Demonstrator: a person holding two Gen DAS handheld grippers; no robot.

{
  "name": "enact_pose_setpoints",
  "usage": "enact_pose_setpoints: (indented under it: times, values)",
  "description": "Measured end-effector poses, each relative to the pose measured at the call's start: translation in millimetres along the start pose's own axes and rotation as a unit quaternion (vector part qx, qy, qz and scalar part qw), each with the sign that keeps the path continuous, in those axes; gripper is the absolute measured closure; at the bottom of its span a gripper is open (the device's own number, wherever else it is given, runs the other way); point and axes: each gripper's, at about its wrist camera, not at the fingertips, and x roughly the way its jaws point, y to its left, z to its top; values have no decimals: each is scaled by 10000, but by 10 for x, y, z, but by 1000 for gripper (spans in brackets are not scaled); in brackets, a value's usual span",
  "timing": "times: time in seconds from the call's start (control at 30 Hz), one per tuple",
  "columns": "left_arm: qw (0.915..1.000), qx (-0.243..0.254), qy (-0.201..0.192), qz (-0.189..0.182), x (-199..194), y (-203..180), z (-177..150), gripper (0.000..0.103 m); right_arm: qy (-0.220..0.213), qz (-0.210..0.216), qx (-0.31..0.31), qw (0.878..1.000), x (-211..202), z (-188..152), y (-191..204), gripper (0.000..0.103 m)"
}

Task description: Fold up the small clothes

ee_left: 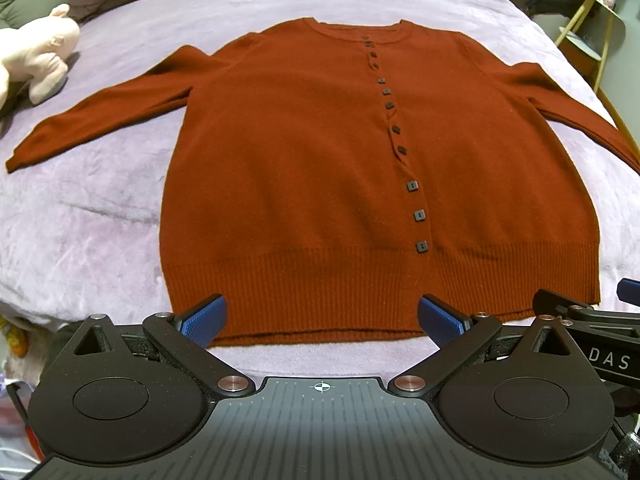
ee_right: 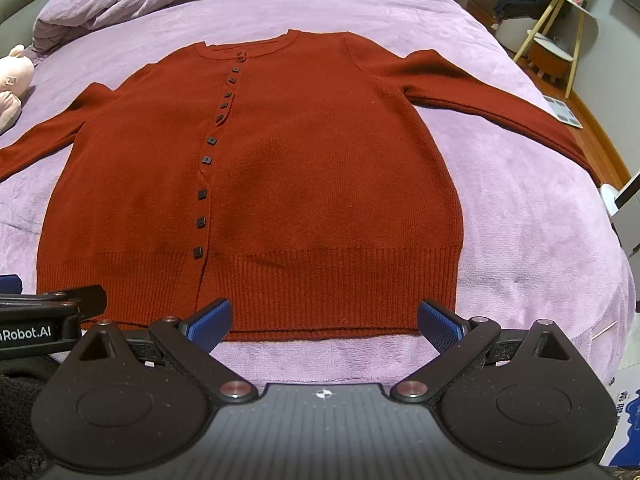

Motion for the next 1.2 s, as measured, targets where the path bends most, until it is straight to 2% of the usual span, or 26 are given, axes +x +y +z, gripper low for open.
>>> enact_pose_setpoints:
  times: [1.2]
  values:
    - [10000,-17,43,-2,12,11,7,0,-22,-15,-25,10000,-7,-7,16,4]
